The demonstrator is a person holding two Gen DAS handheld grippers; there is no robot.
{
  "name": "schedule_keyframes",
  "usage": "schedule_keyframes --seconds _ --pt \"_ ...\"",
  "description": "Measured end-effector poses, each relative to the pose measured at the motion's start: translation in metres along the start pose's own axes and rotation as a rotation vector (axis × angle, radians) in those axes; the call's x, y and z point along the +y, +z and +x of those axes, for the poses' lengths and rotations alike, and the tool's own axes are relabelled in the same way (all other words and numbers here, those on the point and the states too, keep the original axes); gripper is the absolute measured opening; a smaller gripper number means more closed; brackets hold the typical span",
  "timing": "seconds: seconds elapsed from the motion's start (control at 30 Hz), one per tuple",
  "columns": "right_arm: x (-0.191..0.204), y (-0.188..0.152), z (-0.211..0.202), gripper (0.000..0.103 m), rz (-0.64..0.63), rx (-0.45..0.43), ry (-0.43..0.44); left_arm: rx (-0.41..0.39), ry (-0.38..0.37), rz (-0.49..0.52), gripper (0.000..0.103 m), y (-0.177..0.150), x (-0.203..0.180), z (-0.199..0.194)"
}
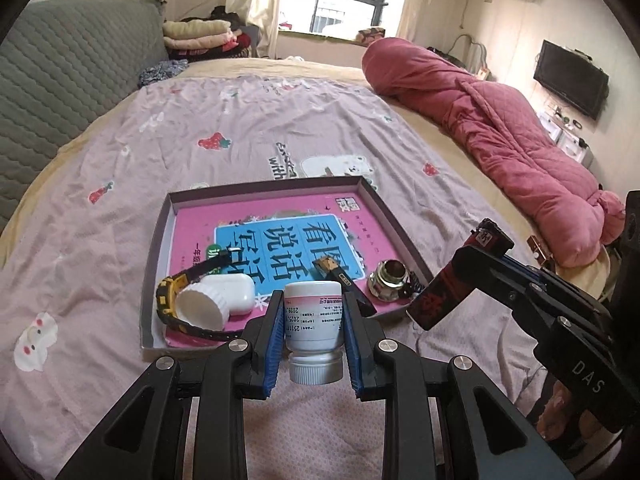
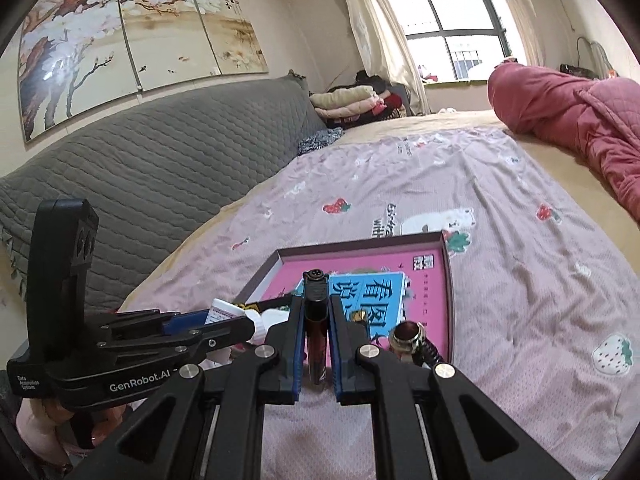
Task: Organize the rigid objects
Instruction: 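Lift and carry the pill bottle and red lighter over the tray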
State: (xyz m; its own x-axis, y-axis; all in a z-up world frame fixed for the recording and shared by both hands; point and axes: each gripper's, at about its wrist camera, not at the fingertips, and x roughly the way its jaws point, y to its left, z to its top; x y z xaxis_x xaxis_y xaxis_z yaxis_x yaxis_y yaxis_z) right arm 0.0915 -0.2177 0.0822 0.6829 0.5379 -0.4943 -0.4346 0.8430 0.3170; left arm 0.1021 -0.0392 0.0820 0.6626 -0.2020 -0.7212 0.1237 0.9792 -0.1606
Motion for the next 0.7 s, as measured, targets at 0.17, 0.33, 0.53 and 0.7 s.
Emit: schedule_keyframes --seconds 0.17,0.33,0.53,0.7 --pt "0.006 0.005 0.001 0.011 -0.024 -0.017 -0.005 -0.013 0.007 -0.009 0.028 0.003 0.003 -0.001" --pt "0.009 0.012 0.003 0.011 -0.034 -0.039 -0.006 -0.027 0.018 -0.018 0.028 0.008 0.007 -0.003" --pt "0.010 0.022 0.002 0.011 -0.052 -0.070 -0.016 -0.057 0.036 -0.041 0.028 0.020 0.016 -0.009" --pt "0.004 0.024 0.007 0.011 -0.041 -0.080 -0.031 -0.071 0.054 -0.062 0.028 0.029 0.025 -0.006"
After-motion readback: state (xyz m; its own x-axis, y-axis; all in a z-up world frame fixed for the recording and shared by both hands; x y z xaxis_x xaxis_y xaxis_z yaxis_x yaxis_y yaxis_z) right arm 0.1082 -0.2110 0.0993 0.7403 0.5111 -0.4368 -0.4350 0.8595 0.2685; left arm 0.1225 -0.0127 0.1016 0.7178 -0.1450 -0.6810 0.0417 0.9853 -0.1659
